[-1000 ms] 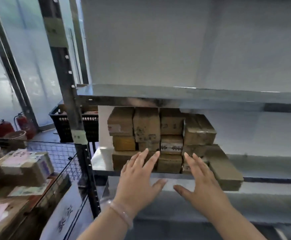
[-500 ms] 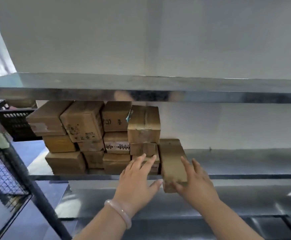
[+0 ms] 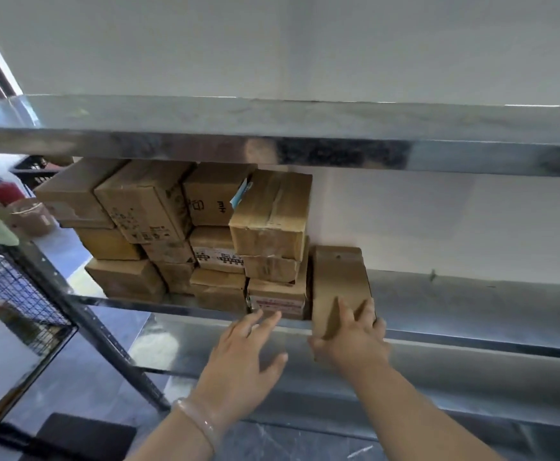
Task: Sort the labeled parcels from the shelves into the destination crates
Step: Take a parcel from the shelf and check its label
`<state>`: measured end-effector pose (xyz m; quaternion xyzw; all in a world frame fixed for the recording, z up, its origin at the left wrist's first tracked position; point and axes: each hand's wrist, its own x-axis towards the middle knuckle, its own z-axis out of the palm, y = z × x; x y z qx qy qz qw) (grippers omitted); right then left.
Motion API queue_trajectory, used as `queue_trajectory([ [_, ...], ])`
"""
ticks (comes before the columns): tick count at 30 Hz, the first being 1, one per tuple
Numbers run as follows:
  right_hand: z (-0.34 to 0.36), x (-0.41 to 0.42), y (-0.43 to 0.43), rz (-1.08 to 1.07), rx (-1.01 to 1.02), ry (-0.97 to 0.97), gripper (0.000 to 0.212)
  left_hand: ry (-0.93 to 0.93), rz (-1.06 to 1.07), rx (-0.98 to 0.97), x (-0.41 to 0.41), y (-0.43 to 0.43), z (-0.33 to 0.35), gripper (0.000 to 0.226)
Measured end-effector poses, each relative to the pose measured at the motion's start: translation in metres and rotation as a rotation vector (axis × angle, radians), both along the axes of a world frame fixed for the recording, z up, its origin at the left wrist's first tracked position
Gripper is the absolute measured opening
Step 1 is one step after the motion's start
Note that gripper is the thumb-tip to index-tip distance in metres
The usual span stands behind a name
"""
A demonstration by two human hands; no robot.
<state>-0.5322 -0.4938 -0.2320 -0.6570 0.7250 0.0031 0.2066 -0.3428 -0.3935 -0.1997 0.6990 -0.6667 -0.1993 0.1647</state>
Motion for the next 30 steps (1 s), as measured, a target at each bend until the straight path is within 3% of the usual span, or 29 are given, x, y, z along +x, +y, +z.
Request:
queue_trajectory([
  [12,0.032,-0.049,0.108,-0.104,-0.442,-0.259,0.098,0.325,-0.171,-0.020,-0.038,0.009,0.028,0.067],
  [17,0.068,-0.038,0.172,-0.052,-0.687,-0.292,0.102,0.712,-0.195,0.079,-0.058,0.021,0.064,0.101],
  [20,0.086,-0.022,0.198,-0.021,-0.730,-0.262,0.109,0.937,-0.204,0.089,-0.056,0.034,0.073,0.079],
  [22,0.094,-0.011,0.210,0.002,-0.728,-0.281,0.116,1.018,-0.184,0.022,-0.045,0.043,0.073,0.078],
  [24,0.101,-0.002,0.216,-0.007,-0.698,-0.400,0.119,1.030,-0.139,-0.047,-0.026,0.050,0.076,0.084],
  [26,0.110,0.007,0.217,-0.059,-0.637,-0.661,0.109,1.081,-0.105,-0.050,0.000,0.058,0.079,0.090],
  [28,0.118,0.017,0.212,-0.090,-0.527,-0.891,0.101,1.166,-0.102,-0.014,0.027,0.067,0.081,0.083],
  [30,0.125,0.029,0.207,-0.061,-0.284,-1.120,0.108,1.250,-0.096,0.032,0.051,0.081,0.083,0.069],
])
